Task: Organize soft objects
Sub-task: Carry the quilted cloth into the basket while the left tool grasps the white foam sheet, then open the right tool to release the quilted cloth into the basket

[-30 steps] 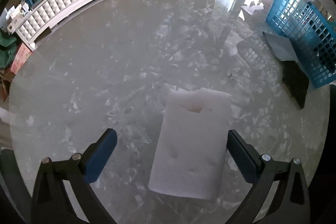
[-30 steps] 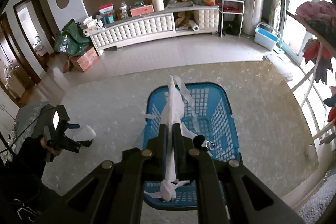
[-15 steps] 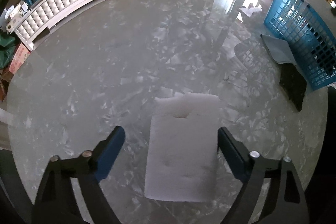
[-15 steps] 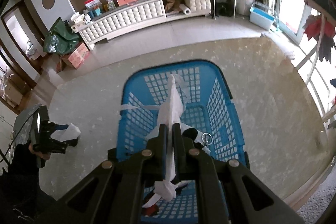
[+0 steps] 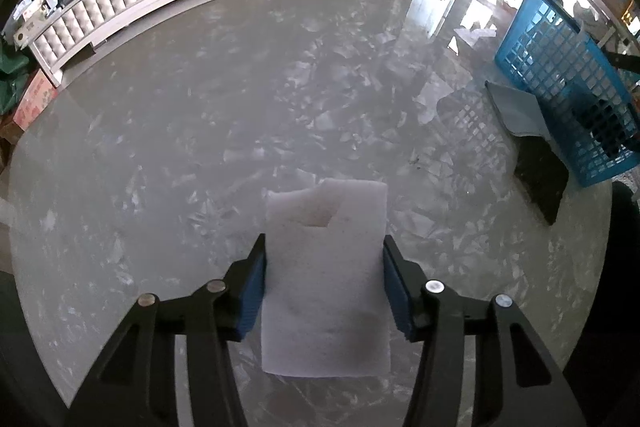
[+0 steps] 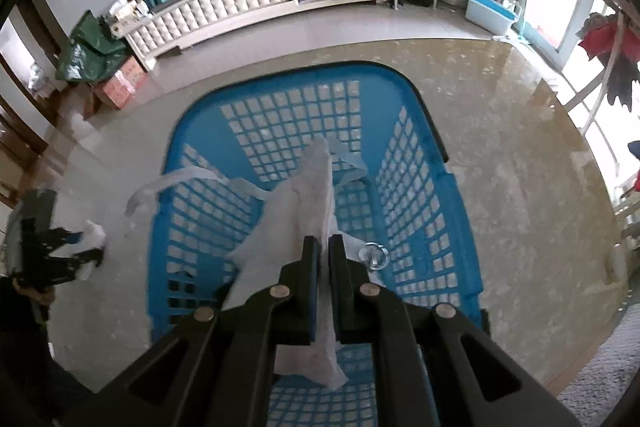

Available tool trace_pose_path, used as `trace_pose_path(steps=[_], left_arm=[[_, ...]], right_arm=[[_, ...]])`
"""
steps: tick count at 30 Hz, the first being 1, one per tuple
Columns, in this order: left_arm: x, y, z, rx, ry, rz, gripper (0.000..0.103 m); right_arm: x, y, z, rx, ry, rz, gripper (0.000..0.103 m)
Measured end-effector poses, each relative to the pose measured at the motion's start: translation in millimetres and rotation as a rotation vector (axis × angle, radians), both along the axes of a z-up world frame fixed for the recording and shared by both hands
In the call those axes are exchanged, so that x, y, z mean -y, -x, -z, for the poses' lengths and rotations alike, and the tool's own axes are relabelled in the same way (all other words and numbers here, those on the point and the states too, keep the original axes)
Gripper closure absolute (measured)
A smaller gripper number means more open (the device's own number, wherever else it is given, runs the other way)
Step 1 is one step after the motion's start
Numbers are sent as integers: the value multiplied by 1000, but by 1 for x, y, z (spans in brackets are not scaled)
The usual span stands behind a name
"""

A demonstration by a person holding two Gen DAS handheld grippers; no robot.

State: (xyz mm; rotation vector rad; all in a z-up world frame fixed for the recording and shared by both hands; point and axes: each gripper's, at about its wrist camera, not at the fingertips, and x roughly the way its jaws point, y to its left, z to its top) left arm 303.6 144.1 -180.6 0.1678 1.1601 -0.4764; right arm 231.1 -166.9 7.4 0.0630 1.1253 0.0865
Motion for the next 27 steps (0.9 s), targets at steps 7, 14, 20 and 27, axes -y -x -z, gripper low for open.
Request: trace_pose_path(steps=[7, 14, 20, 27], left_arm=[[-1, 7, -13, 28, 37, -36, 53], [0, 17, -25, 33, 44, -42, 53], [7, 37, -44, 38, 54, -42, 53], [20, 64, -71, 55, 71, -64, 53]], right_arm=[[-4, 0, 9, -44, 75, -26, 98], [-6, 4, 11, -55, 147, -40, 97], [-6, 15, 3, -26, 206, -55, 74], [7, 33, -6, 12, 187, -62, 32]])
